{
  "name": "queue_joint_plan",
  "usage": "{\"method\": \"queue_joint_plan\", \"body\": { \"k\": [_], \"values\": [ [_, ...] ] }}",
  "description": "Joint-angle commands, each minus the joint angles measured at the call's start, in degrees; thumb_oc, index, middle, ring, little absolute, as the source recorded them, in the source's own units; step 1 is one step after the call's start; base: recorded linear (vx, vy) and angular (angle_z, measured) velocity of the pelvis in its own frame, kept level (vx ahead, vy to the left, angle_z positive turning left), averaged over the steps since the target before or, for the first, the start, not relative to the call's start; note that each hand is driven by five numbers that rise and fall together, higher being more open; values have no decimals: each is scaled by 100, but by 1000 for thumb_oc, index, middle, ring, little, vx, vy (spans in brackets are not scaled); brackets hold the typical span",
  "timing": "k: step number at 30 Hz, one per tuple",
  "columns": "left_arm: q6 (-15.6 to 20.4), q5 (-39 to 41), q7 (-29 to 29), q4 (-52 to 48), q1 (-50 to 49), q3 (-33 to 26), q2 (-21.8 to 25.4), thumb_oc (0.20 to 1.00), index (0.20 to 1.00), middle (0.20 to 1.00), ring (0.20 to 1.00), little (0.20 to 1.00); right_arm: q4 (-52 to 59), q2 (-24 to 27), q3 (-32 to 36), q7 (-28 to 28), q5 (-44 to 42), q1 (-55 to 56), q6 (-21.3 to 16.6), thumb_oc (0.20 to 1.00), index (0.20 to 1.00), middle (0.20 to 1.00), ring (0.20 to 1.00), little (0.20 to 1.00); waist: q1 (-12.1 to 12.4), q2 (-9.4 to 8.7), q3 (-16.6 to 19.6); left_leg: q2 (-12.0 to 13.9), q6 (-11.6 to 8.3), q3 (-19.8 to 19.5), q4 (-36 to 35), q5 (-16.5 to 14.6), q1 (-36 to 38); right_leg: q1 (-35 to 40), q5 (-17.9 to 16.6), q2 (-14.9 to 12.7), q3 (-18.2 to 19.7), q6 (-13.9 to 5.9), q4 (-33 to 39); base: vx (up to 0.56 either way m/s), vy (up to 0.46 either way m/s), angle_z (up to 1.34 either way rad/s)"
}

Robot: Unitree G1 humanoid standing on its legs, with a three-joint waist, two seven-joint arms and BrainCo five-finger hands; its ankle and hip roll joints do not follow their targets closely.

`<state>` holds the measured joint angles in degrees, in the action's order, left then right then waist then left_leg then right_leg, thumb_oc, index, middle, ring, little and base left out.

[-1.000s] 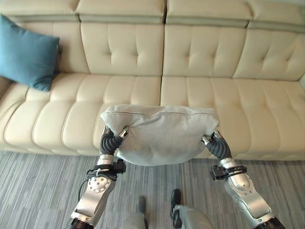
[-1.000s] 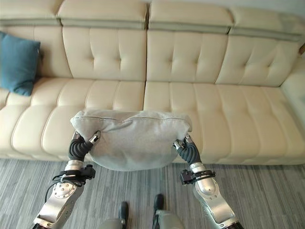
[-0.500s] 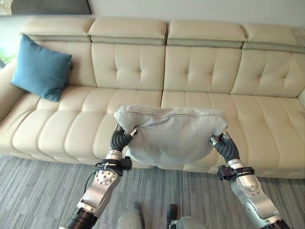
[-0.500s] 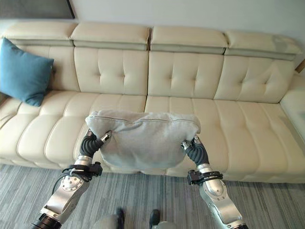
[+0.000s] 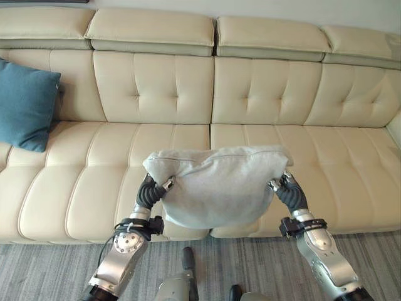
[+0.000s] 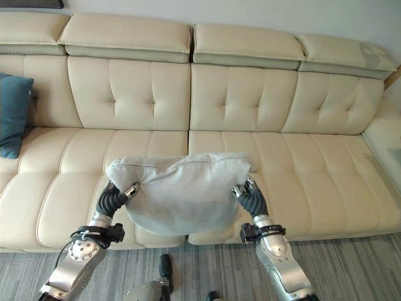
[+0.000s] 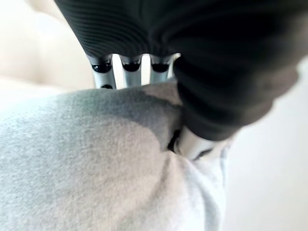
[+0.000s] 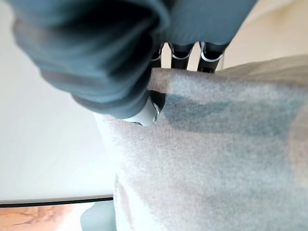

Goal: Pick up all the scattered cushions and arrange them neatly on the sofa.

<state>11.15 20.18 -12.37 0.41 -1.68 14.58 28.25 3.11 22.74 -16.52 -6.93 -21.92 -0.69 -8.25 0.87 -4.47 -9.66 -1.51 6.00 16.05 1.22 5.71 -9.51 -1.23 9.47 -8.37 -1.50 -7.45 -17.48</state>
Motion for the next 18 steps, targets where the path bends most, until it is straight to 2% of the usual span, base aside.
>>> {"method": "queue_joint_plan", "body": {
  "k": [1, 2, 3, 4, 6, 8, 11, 18],
  "values": [
    [540, -157, 354, -695, 326, 380, -88, 200, 200, 200, 200, 200, 598, -258, -465, 451, 65, -932, -606, 200, 200, 200, 200, 200, 54, 126, 256, 368, -499, -256, 299, -611, 109, -160, -799, 182, -151, -311, -431, 77, 83, -33],
    [542, -158, 354, -692, 328, 379, -91, 200, 200, 200, 200, 200, 598, -256, -467, 450, 65, -934, -606, 200, 200, 200, 200, 200, 53, 124, 251, 362, -498, -254, 291, -612, 117, -167, -785, 176, -148, -312, -454, 137, 95, -10],
    [572, -197, 325, -705, 375, 324, -85, 200, 200, 200, 200, 200, 606, -267, -540, 525, -7, -1045, -616, 200, 200, 200, 200, 200, -27, 286, 169, 357, -513, -297, 135, -706, 380, -679, -663, -6, -581, -188, -224, 151, 42, -8],
    [574, -199, 330, -694, 376, 300, -91, 200, 200, 200, 200, 200, 609, -276, -559, 544, -33, -1059, -612, 200, 200, 200, 200, 200, -47, 311, 152, 362, -526, -339, 134, -749, 458, -744, -609, -67, -708, -160, -9, 203, 6, -10],
    [597, -221, 358, -643, 377, 280, -133, 200, 200, 200, 200, 200, 596, -211, -557, 572, 73, -1122, -618, 200, 200, 200, 200, 200, -99, 311, 118, 334, -567, -454, 165, -831, 567, -740, -653, -125, -750, -143, 462, 143, -93, -1],
    [608, -210, 377, -623, 315, 215, -175, 200, 200, 200, 200, 200, 584, -165, -542, 564, 190, -1200, -619, 200, 200, 200, 200, 200, -116, 310, 106, 332, -587, -526, 237, -899, 660, -748, -761, -129, -663, -177, 455, 130, -104, 25],
    [615, -234, 429, -586, 233, 175, -223, 200, 200, 200, 200, 200, 609, -134, -480, 565, 258, -1164, -632, 200, 200, 200, 200, 200, -86, 230, 198, 298, -638, -585, 387, -1035, 751, -470, -680, -114, -686, -108, 684, 133, -135, 41],
    [568, -313, 146, -317, 497, 132, -415, 200, 200, 200, 200, 200, 456, -113, -496, 562, -44, -1290, -580, 200, 200, 200, 200, 200, -110, 266, 423, 438, -848, -834, 319, -1019, 959, 61, -451, 105, -988, 110, 1008, 145, -134, 16]
  ]
}}
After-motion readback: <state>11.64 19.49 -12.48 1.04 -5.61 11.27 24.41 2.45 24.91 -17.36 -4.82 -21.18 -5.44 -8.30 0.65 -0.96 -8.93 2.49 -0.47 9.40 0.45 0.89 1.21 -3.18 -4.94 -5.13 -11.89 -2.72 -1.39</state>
